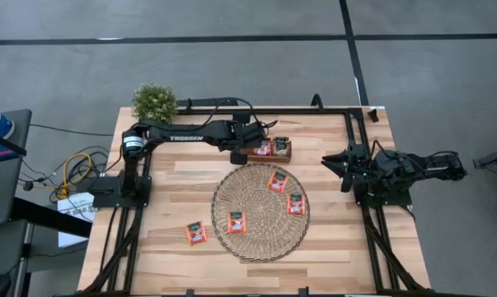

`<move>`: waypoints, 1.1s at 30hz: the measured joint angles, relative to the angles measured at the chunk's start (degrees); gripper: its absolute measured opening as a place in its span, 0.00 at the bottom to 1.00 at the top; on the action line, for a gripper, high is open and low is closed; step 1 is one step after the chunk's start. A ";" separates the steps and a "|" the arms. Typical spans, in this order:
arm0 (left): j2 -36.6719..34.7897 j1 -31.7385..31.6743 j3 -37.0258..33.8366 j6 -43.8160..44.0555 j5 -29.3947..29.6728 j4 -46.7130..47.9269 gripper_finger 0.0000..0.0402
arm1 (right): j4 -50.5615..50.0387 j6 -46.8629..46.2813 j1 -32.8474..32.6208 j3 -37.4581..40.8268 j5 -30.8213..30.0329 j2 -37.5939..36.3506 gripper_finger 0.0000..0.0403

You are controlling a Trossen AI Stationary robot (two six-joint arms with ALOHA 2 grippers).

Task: Pick & Place Tea
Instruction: Put the orange tea bag into the left section of the wooden organizer

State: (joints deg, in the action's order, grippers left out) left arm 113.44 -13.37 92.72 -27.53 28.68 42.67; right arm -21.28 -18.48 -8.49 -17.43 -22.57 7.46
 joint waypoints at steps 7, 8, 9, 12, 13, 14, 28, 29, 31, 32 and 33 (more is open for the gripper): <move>0.72 -0.15 0.01 -0.03 -0.48 0.58 0.00 | -0.90 0.00 0.00 0.00 0.02 0.01 0.19; 0.84 -0.15 0.01 -0.04 -0.56 0.94 0.00 | -0.98 -0.02 0.02 0.00 0.02 0.00 0.19; 1.14 -0.15 0.01 -0.04 -0.60 0.68 0.00 | -1.16 0.00 0.02 0.00 0.02 0.02 0.19; 1.95 -0.15 0.01 0.03 -0.78 0.69 0.00 | -1.11 -0.01 0.02 0.00 0.00 0.01 0.19; 2.21 -0.15 0.01 0.04 -0.53 0.51 0.00 | -1.10 0.00 0.01 0.00 0.02 0.02 0.19; 2.45 -0.15 0.01 0.03 -0.46 0.29 0.00 | -1.10 0.00 0.01 0.00 0.02 0.02 0.19; 3.64 -0.17 -0.01 -0.28 6.59 -0.34 0.00 | -1.11 0.00 0.02 0.00 0.02 0.01 0.19; 3.64 -0.17 -0.01 -0.28 6.18 -0.24 0.00 | -1.11 0.00 0.02 0.00 0.02 0.00 0.19; 3.64 -0.09 -0.01 -0.28 6.05 -0.13 0.00 | -1.11 0.00 0.02 0.00 0.02 0.02 0.19; 3.64 -0.09 -0.01 -0.28 6.04 -0.16 0.00 | -1.11 0.00 0.02 0.00 0.02 0.00 0.19; 3.64 -0.08 -0.01 -0.28 6.05 -0.17 0.00 | -1.11 0.00 0.01 0.00 0.02 0.02 0.19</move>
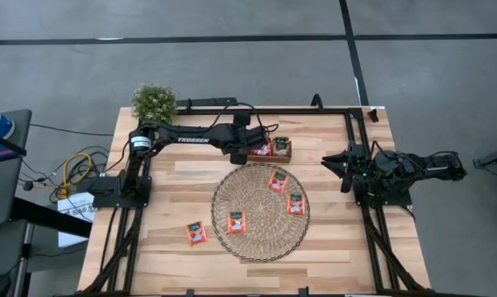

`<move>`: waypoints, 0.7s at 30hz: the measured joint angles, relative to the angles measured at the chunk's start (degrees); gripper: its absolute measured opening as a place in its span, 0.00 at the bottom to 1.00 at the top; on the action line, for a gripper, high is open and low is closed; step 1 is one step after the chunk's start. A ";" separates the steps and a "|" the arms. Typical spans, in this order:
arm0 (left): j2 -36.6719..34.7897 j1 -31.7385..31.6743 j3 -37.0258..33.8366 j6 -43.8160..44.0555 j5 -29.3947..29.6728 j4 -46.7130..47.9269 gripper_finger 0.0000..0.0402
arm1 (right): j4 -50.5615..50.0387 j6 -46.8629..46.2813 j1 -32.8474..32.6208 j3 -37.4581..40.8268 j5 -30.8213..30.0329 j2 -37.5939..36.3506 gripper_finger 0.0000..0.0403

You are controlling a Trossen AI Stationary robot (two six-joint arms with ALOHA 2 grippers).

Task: Pick & Place Tea
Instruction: Put the orange tea bag into the left section of the wooden organizer

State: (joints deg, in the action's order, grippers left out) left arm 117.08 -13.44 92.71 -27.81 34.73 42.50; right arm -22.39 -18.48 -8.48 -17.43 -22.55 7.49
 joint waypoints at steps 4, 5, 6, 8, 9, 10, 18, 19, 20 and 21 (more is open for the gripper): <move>0.00 0.01 0.00 0.00 -0.18 0.20 0.00 | 0.00 0.00 -0.01 0.00 0.00 0.00 0.19; 0.05 0.01 0.00 0.01 -0.34 0.27 0.00 | 0.00 0.00 0.01 0.00 0.00 0.00 0.19; 0.13 0.01 0.00 0.02 -0.40 0.42 0.00 | 0.00 0.00 0.01 0.00 0.00 -0.02 0.19; 0.24 -0.01 0.00 0.04 -0.48 0.82 0.00 | 0.00 0.00 0.00 0.00 0.00 -0.01 0.19; 0.24 0.00 0.00 0.08 -0.72 0.79 0.00 | 0.01 0.00 0.00 0.00 0.00 -0.01 0.19; 0.24 0.01 0.00 0.23 -1.33 0.67 0.00 | 0.02 0.00 0.00 0.00 0.00 -0.01 0.19; 0.24 0.01 0.00 4.37 -3.98 0.55 0.00 | 0.07 0.00 0.00 0.00 0.00 -0.01 0.19; 0.24 0.01 0.00 4.37 -3.99 0.51 0.00 | 0.07 0.00 0.01 0.00 0.00 0.00 0.19; 0.24 0.01 0.00 4.37 -3.99 0.48 0.00 | 0.07 0.00 -0.01 0.00 0.00 -0.02 0.19; 0.24 0.01 0.00 4.37 -4.00 0.48 0.00 | 0.07 -0.02 -0.01 0.00 0.00 0.00 0.19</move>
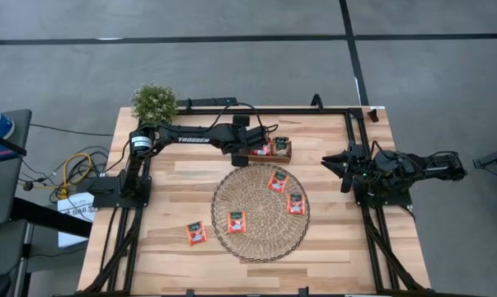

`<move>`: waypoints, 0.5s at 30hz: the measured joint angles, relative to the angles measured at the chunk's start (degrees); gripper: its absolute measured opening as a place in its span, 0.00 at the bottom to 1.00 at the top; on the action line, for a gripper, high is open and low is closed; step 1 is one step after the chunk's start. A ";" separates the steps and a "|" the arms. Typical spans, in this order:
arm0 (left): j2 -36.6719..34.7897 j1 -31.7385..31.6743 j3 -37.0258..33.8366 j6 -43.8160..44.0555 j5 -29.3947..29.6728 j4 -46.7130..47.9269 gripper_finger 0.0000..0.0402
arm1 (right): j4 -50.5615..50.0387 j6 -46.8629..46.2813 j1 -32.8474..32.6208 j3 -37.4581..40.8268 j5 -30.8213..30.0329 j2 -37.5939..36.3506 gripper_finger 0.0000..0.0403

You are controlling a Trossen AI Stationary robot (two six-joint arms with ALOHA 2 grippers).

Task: Pick & Place Tea
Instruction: Put the orange tea bag into the left section of the wooden organizer

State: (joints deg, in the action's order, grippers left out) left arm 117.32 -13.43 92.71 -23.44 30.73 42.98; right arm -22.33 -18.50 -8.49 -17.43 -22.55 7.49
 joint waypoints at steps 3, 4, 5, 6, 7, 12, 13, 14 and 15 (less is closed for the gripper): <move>0.00 -0.01 0.00 0.05 -0.01 -0.05 0.00 | 0.00 0.02 0.02 0.00 0.00 0.00 0.19; 0.00 0.00 0.00 0.09 -0.01 -0.07 0.00 | 0.02 0.02 0.00 0.00 0.00 0.00 0.19; 0.02 0.00 0.00 0.13 -0.01 -0.09 0.00 | 0.02 0.00 0.02 0.00 0.00 -0.02 0.19; 0.02 0.00 0.00 0.27 0.01 -0.13 0.00 | 0.02 0.00 0.01 0.00 0.00 -0.01 0.19; 0.02 0.00 0.00 0.59 0.01 -0.19 0.00 | 0.02 0.01 0.00 0.00 0.00 -0.01 0.19; 0.02 0.00 0.00 1.62 -0.05 -0.22 0.00 | 0.02 0.00 0.01 0.00 0.00 -0.01 0.19; 0.02 0.00 0.00 2.09 -0.05 -0.22 0.00 | 0.02 -0.04 0.02 0.00 0.00 -0.02 0.19; 0.02 0.00 0.00 2.55 -0.07 -0.22 0.00 | 0.02 -0.12 0.01 0.00 0.00 -0.01 0.19; 0.02 0.00 0.00 3.09 -0.07 -0.22 0.01 | 0.02 -0.13 0.01 0.00 0.00 -0.01 0.19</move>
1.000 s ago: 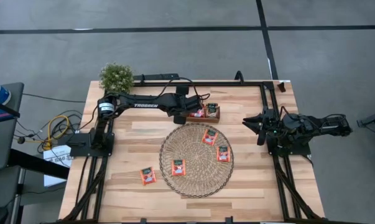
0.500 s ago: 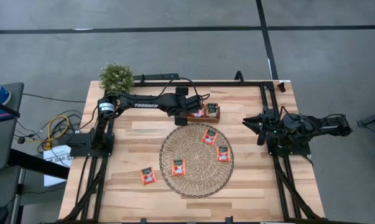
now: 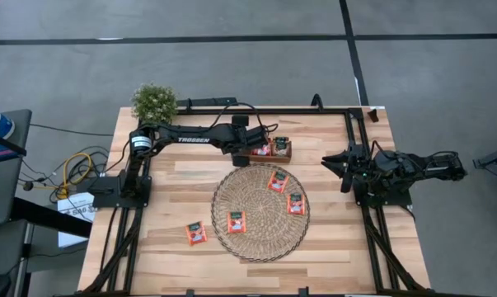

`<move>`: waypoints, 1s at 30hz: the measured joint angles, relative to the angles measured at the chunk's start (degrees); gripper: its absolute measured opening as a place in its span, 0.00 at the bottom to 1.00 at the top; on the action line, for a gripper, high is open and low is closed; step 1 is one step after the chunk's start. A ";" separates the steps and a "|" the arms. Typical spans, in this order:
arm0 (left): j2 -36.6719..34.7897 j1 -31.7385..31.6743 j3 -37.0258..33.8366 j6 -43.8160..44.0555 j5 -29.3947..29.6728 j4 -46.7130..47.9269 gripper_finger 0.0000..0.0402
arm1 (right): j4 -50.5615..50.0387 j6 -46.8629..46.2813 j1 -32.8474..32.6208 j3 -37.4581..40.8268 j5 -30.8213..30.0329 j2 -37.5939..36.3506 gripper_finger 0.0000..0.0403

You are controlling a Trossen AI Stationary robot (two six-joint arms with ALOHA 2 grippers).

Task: Pick & Place Tea
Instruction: Put the orange tea bag into the left section of the wooden organizer

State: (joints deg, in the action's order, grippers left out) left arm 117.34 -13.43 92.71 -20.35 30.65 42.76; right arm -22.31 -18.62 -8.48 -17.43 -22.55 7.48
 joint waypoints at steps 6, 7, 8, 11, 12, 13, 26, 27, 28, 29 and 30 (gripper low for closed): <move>0.02 0.00 0.00 0.52 -0.91 0.07 0.12 | 0.02 -0.01 -0.01 0.00 0.00 0.00 0.19; 0.02 0.01 0.00 0.52 -0.90 0.12 0.14 | 0.02 -0.01 -0.01 0.00 0.00 -0.01 0.19; 0.02 0.01 0.00 0.51 -0.92 0.13 0.17 | 0.02 -0.01 -0.01 0.00 0.00 -0.01 0.19; 0.02 0.04 0.00 0.51 -0.75 0.27 0.23 | 0.02 -0.01 -0.01 0.00 0.01 0.01 0.19; 0.02 0.10 0.00 0.51 -0.41 0.48 0.25 | 0.02 -0.01 0.00 0.00 0.00 -0.01 0.19; 0.02 0.27 0.00 0.49 0.28 0.73 0.26 | 0.02 -0.01 0.00 0.00 0.00 -0.01 0.19; 0.02 1.27 0.00 -2.97 10.60 -1.71 0.29 | 0.04 -0.01 0.01 0.00 0.00 0.01 0.19; 0.02 1.18 0.00 -2.96 11.93 -2.72 0.29 | 0.04 -0.01 0.01 0.00 0.02 -0.01 0.19; 0.02 1.16 0.00 -3.02 13.47 -3.90 0.29 | 0.04 -0.01 0.00 0.00 0.01 -0.01 0.19; 0.02 1.16 0.00 -3.48 14.87 -5.15 0.29 | 0.04 -0.02 -0.01 0.00 0.01 0.00 0.19; 0.02 1.10 0.01 -4.19 15.85 -6.19 0.29 | 0.04 -0.04 0.01 0.00 0.01 0.00 0.19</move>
State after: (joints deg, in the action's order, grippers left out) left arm 117.36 -12.33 92.72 -24.54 46.51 36.57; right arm -22.26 -18.66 -8.47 -17.43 -22.54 7.47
